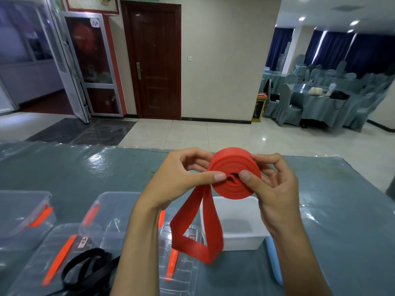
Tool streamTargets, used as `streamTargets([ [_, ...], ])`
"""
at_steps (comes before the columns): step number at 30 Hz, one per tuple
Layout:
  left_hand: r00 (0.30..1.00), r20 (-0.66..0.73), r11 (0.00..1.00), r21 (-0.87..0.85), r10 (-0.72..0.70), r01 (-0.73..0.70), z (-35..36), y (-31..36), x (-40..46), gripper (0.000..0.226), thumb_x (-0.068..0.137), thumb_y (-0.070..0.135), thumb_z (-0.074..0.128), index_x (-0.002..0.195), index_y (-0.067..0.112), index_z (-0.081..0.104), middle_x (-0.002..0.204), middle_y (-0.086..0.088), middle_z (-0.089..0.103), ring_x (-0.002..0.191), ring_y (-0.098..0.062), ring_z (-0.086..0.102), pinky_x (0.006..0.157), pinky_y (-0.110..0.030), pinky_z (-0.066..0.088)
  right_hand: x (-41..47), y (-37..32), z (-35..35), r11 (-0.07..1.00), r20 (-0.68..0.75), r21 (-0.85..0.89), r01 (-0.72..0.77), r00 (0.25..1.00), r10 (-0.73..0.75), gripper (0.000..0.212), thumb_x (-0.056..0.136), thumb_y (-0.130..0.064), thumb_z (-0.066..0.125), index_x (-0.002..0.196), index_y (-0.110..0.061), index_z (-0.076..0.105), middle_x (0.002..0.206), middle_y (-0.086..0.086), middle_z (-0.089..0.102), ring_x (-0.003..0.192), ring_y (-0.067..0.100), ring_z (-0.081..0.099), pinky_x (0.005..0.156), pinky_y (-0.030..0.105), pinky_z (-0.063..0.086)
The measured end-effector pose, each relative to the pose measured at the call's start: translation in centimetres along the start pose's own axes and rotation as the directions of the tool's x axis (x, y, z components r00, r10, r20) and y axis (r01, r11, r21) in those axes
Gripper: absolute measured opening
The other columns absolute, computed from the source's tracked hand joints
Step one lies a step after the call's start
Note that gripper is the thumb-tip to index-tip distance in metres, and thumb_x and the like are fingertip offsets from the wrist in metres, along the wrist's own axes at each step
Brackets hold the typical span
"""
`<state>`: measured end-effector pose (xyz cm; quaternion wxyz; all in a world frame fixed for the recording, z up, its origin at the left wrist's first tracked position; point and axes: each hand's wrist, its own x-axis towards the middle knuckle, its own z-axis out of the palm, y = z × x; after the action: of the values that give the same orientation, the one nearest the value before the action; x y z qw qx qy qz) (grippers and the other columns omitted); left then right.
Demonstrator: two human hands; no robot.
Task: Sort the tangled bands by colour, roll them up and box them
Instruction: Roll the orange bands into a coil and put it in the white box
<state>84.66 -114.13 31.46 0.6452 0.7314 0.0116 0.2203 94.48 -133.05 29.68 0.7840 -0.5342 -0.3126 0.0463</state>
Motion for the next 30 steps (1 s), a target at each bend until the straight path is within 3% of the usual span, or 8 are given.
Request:
streamTargets([
  [4, 0.998, 0.011, 0.987, 0.15, 0.06, -0.061, -0.9, 0.0, -0.7, 0.041, 0.066, 0.026, 0.101, 0.1, 0.016, 0.079, 0.091, -0.005, 0.08, 0.086, -0.021, 0.077, 0.075, -0.022, 0.06, -0.2, 0.2, -0.1, 1.0, 0.084, -0.025, -0.006, 0.996, 0.008, 0.04, 0.067, -0.028, 0.092, 0.1, -0.029, 0.069, 0.11, 0.01, 0.077, 0.099, 0.029, 0.078, 0.079, 0.03, 0.062],
  [8, 0.986, 0.013, 0.968, 0.184, 0.169, -0.168, -1.2, -0.3, -1.4, 0.036, 0.07, 0.037, 0.097, 0.097, 0.022, 0.078, 0.088, 0.001, 0.077, 0.084, -0.013, 0.073, 0.066, -0.015, 0.054, 0.0, -0.3, -0.2, 0.996, 0.204, -0.086, -0.032, 0.978, 0.049, 0.041, 0.07, -0.029, 0.089, 0.1, -0.032, 0.061, 0.102, 0.007, 0.075, 0.09, 0.027, 0.076, 0.074, 0.034, 0.061],
  [12, 0.981, 0.012, 0.964, 0.185, 0.192, -0.19, -1.6, -0.6, -1.5, 0.034, 0.071, 0.041, 0.095, 0.1, 0.033, 0.079, 0.093, 0.007, 0.077, 0.089, -0.008, 0.073, 0.066, -0.016, 0.055, 0.1, -0.9, -0.7, 0.98, 0.353, -0.176, -0.088, 0.924, 0.146, 0.069, 0.074, -0.029, 0.091, 0.134, -0.04, 0.06, 0.109, 0.012, 0.079, 0.095, 0.033, 0.078, 0.077, 0.036, 0.065],
  [15, 0.981, -0.044, 0.976, 0.122, 0.187, -0.181, -0.9, -0.8, -1.1, 0.038, 0.071, 0.04, 0.093, 0.107, 0.033, 0.082, 0.1, 0.005, 0.08, 0.094, -0.009, 0.074, 0.074, -0.02, 0.058, 0.0, -1.1, -0.7, 0.981, 0.308, -0.193, -0.025, 0.947, 0.085, 0.065, 0.07, -0.036, 0.094, 0.13, -0.041, 0.07, 0.114, 0.004, 0.079, 0.1, 0.027, 0.078, 0.079, 0.031, 0.064],
  [19, 0.996, 0.017, 0.996, -0.011, 0.088, -0.088, -0.7, -1.1, -0.7, 0.034, 0.074, 0.036, 0.09, 0.106, 0.029, 0.082, 0.107, 0.001, 0.081, 0.102, -0.011, 0.075, 0.085, -0.022, 0.057, -0.3, -1.3, -0.3, 0.982, 0.239, -0.178, 0.057, 0.971, -0.013, 0.066, 0.068, -0.034, 0.092, 0.13, -0.043, 0.07, 0.119, 0.001, 0.078, 0.105, 0.024, 0.077, 0.082, 0.03, 0.064],
  [25, 0.995, 0.021, 0.99, 0.104, 0.095, -0.097, -1.6, -1.7, -1.0, 0.036, 0.071, 0.037, 0.094, 0.102, 0.028, 0.08, 0.102, 0.0, 0.078, 0.098, -0.009, 0.073, 0.077, -0.02, 0.058, -0.6, -1.2, 0.0, 0.974, 0.216, -0.211, 0.084, 0.976, -0.037, 0.064, 0.068, -0.032, 0.092, 0.127, -0.046, 0.071, 0.121, -0.01, 0.077, 0.108, 0.015, 0.075, 0.082, 0.019, 0.06],
  [30, 0.993, -0.003, 0.975, 0.19, 0.118, -0.115, -1.5, -1.5, -0.8, 0.034, 0.076, 0.047, 0.09, 0.104, 0.03, 0.079, 0.097, 0.006, 0.076, 0.095, -0.009, 0.071, 0.073, -0.023, 0.057, -0.3, -0.8, 0.3, 0.984, 0.152, -0.169, 0.051, 0.988, -0.025, 0.056, 0.07, -0.038, 0.09, 0.123, -0.04, 0.072, 0.115, 0.001, 0.079, 0.105, 0.025, 0.076, 0.083, 0.033, 0.064],
])
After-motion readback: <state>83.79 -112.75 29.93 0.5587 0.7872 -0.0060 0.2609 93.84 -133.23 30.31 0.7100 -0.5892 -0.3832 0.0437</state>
